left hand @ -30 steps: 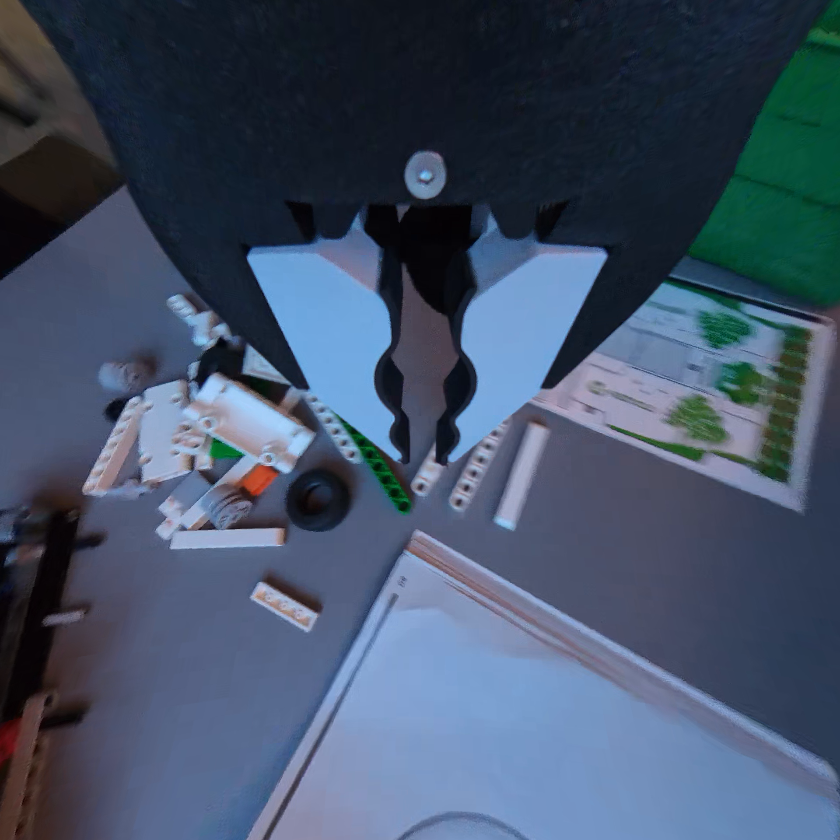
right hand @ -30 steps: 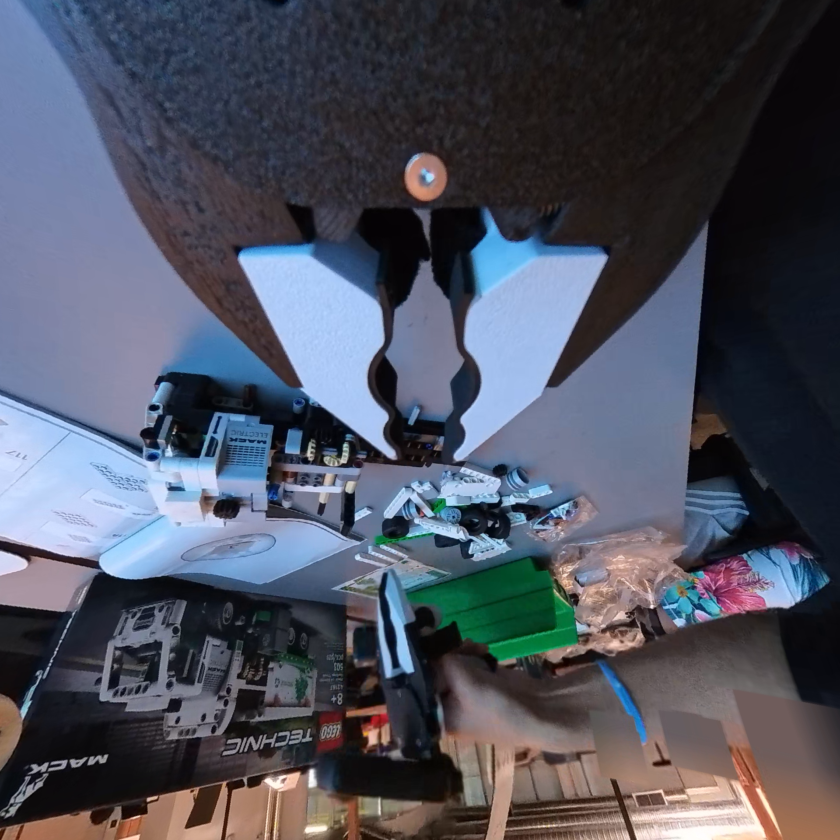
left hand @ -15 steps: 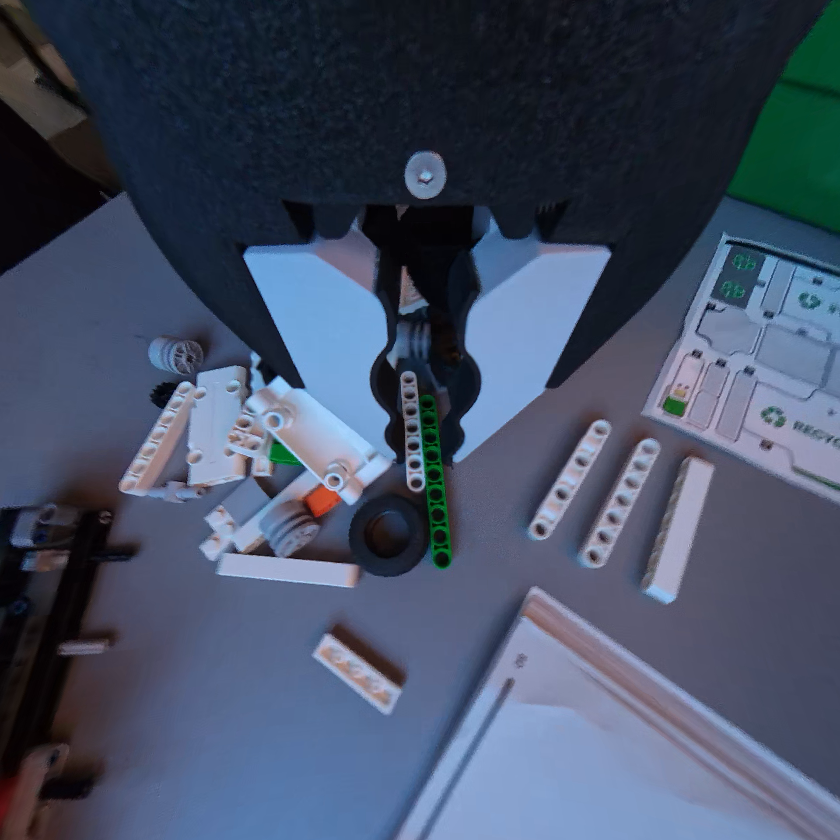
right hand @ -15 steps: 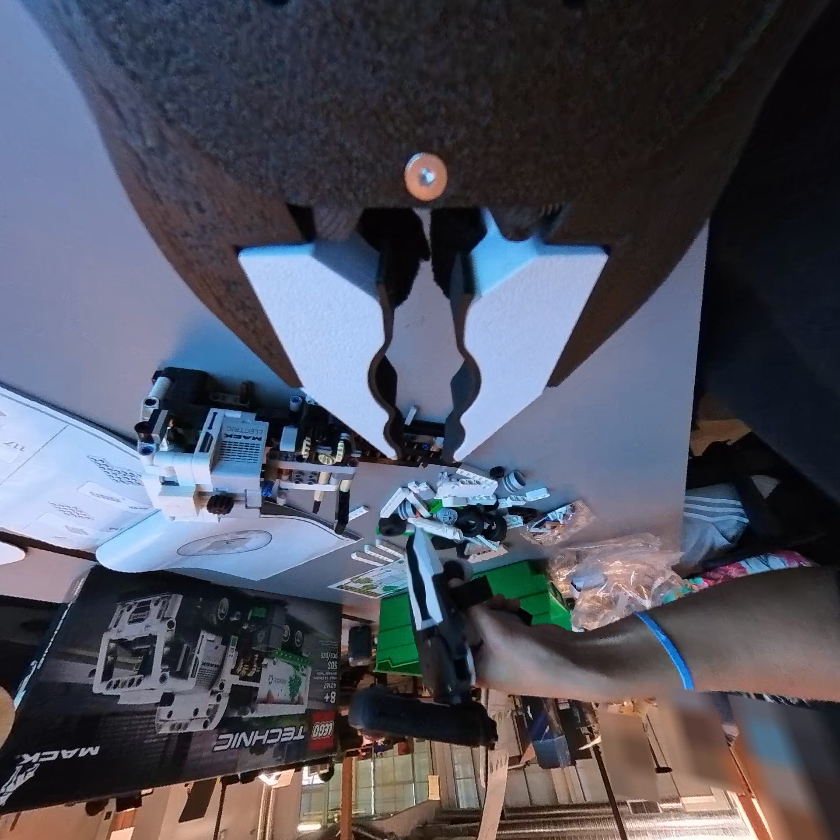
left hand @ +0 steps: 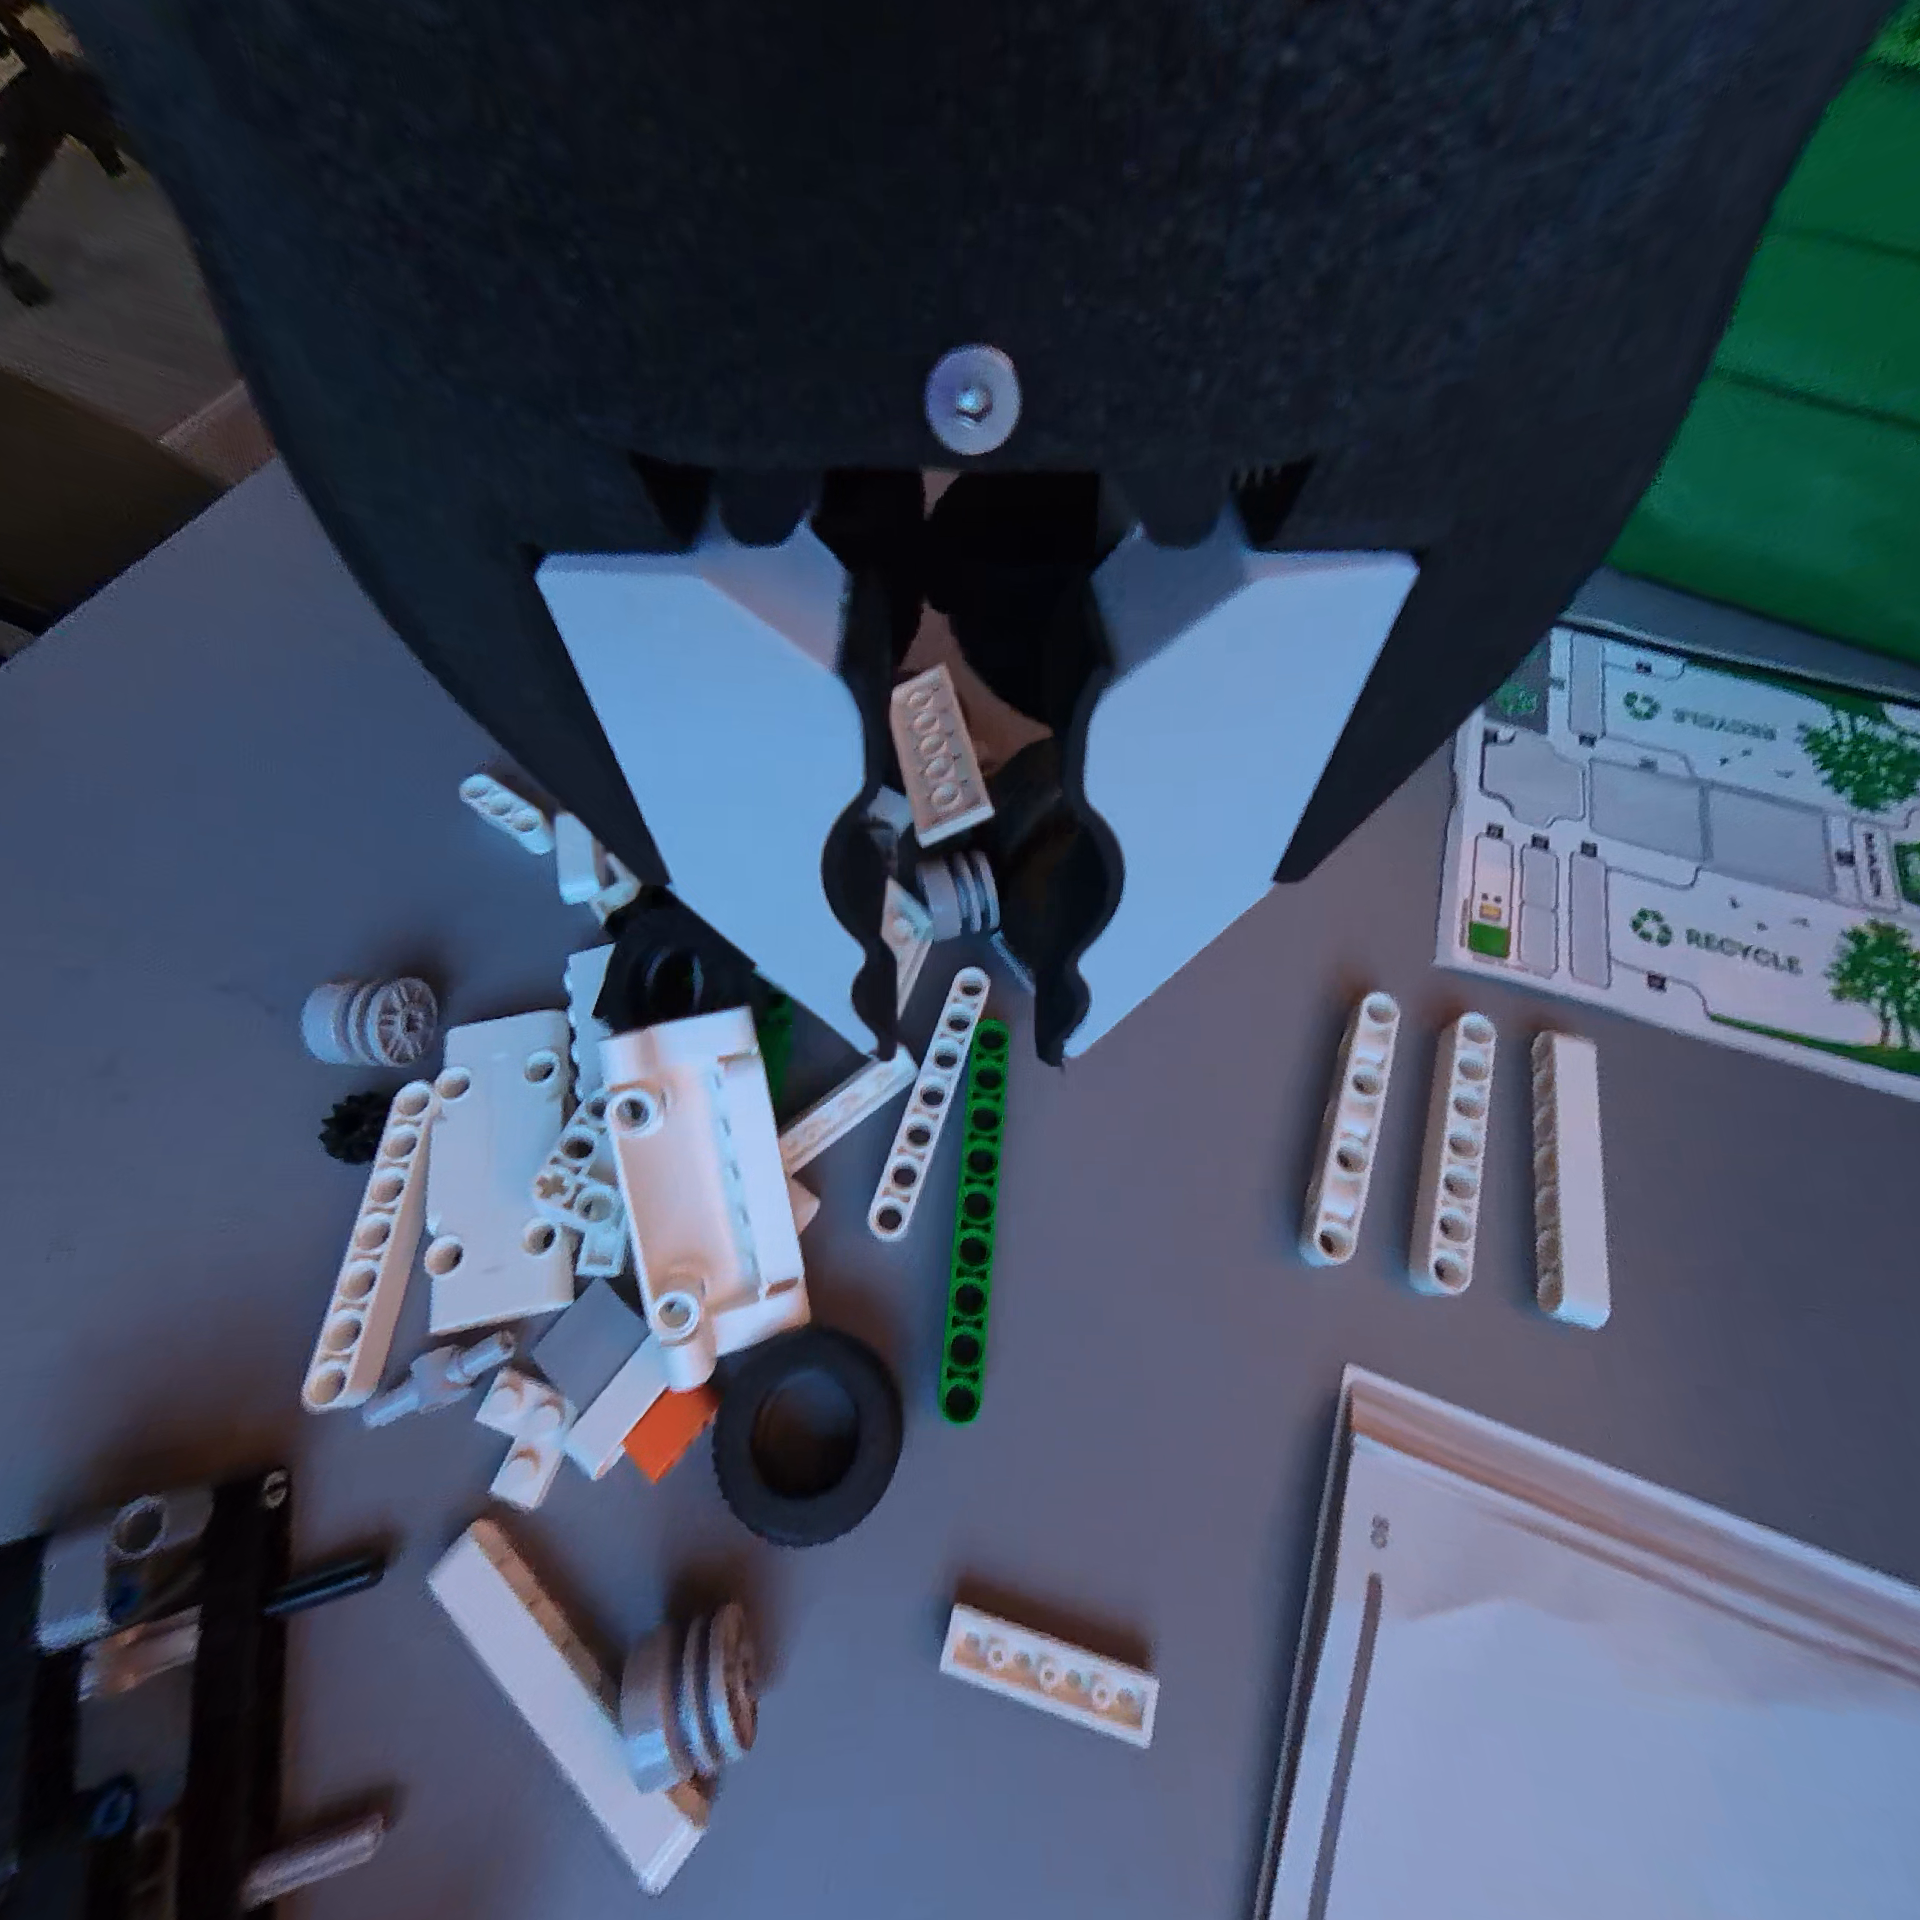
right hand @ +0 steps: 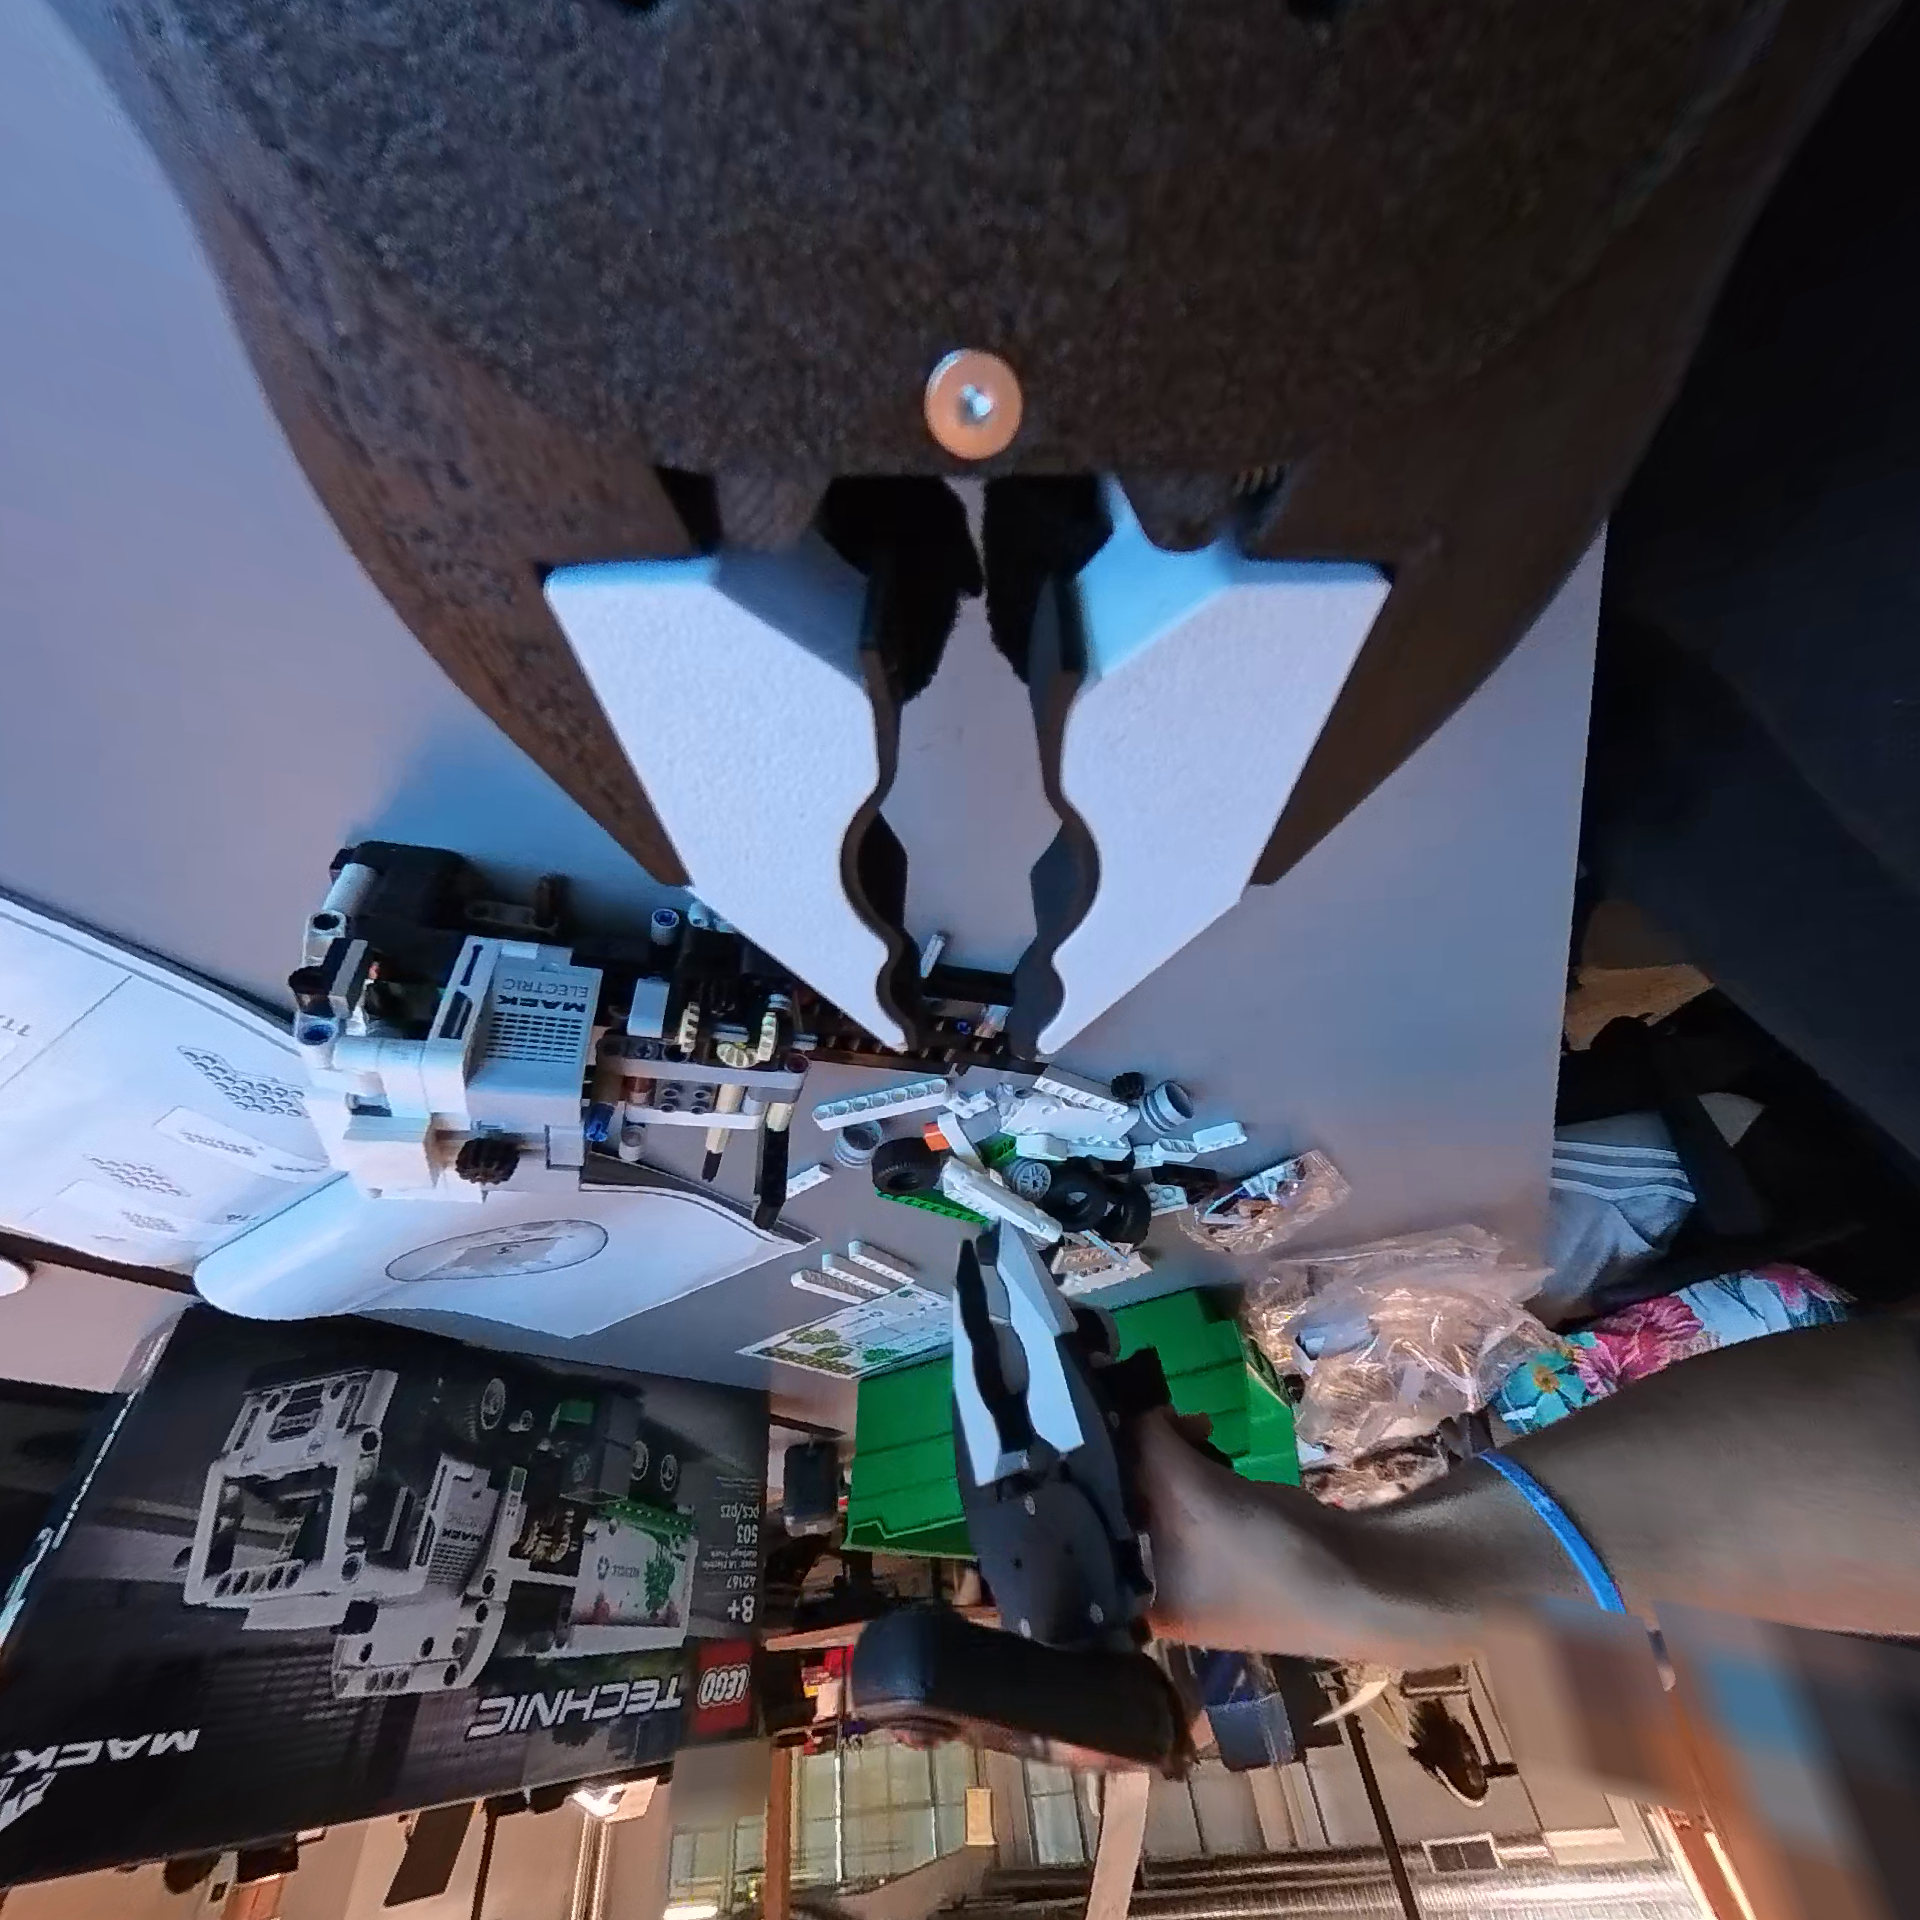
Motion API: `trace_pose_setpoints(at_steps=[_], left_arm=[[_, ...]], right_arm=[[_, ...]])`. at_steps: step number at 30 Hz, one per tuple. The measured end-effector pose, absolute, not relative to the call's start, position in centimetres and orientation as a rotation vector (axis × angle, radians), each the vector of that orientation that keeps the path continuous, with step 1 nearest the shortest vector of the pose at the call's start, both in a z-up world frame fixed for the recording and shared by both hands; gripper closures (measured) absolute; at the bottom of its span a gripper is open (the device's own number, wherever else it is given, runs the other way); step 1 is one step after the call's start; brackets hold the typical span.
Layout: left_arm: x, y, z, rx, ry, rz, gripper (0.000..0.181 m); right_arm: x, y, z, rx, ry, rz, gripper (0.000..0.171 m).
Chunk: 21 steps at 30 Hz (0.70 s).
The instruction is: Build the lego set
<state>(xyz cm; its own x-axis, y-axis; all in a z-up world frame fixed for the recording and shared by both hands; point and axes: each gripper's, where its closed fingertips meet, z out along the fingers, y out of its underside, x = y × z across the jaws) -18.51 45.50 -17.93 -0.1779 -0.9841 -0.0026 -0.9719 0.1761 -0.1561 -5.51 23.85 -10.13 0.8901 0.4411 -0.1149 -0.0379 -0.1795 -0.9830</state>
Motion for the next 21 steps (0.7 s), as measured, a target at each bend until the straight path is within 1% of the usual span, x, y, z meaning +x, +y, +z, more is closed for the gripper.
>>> trace_pose_setpoints(at_steps=[4, 7, 11, 14, 18, 21], left_arm=[[-19.8, 45.7, -18.8, -1.915, 2.397, -0.071, 0.165], [-19.4, 45.5, -18.9, -1.884, 2.402, -0.088, 0.175], [-19.7, 45.3, -18.4, -1.846, 2.436, -0.060, 0.175], [-19.5, 46.1, -16.6, -1.788, 2.420, -0.046, 0.176], [-17.3, 50.0, -13.3, -1.714, 2.304, -0.018, 0.176], [-15.6, 53.9, -13.7, -1.623, 2.312, 0.077, 0.176]], right_arm=[[-5.6, 23.9, -10.2, -1.711, -0.317, 0.434, 0.155], [-5.6, 23.9, -10.2, -1.712, -0.318, 0.432, 0.155], [-5.6, 23.9, -10.2, -1.709, -0.314, 0.436, 0.155], [-5.6, 23.9, -10.2, -1.712, -0.315, 0.436, 0.155], [-5.6, 23.9, -10.3, -1.716, -0.316, 0.437, 0.155], [-5.6, 23.9, -10.3, -1.718, -0.315, 0.440, 0.154]])
